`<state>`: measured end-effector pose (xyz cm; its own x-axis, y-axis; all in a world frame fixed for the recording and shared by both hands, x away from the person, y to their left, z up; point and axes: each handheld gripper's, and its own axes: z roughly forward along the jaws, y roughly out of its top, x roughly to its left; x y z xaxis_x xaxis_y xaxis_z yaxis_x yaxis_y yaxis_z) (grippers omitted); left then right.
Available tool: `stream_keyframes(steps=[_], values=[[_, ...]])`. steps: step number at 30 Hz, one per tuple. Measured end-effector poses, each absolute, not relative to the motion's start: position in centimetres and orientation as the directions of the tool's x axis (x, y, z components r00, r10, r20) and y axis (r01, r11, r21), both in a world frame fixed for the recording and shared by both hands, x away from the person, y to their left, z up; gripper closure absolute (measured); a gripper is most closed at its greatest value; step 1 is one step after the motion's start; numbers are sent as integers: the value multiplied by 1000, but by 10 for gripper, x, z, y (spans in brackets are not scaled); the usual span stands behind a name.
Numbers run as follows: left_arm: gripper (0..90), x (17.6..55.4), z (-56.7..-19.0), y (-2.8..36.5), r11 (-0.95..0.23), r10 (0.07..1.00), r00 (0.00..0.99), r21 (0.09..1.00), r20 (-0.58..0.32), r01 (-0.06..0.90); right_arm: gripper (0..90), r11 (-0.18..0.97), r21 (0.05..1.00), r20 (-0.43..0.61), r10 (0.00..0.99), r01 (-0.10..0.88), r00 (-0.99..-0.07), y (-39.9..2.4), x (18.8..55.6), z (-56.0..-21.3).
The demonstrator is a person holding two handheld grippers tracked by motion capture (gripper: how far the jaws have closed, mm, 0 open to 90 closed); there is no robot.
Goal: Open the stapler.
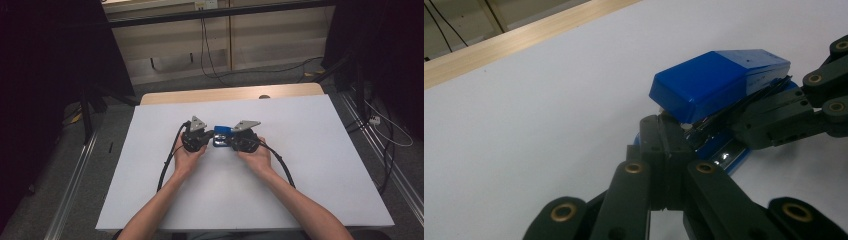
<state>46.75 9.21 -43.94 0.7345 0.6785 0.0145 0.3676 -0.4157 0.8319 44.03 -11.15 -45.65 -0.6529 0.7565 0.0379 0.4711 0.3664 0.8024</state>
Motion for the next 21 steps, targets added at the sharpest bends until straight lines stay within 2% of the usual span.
stream_keyframes(steps=[21], values=[[900,467,-429,90,-377,676,736,858,-2,349,900,366,803,35,758,470,-651,-111,440,-456]])
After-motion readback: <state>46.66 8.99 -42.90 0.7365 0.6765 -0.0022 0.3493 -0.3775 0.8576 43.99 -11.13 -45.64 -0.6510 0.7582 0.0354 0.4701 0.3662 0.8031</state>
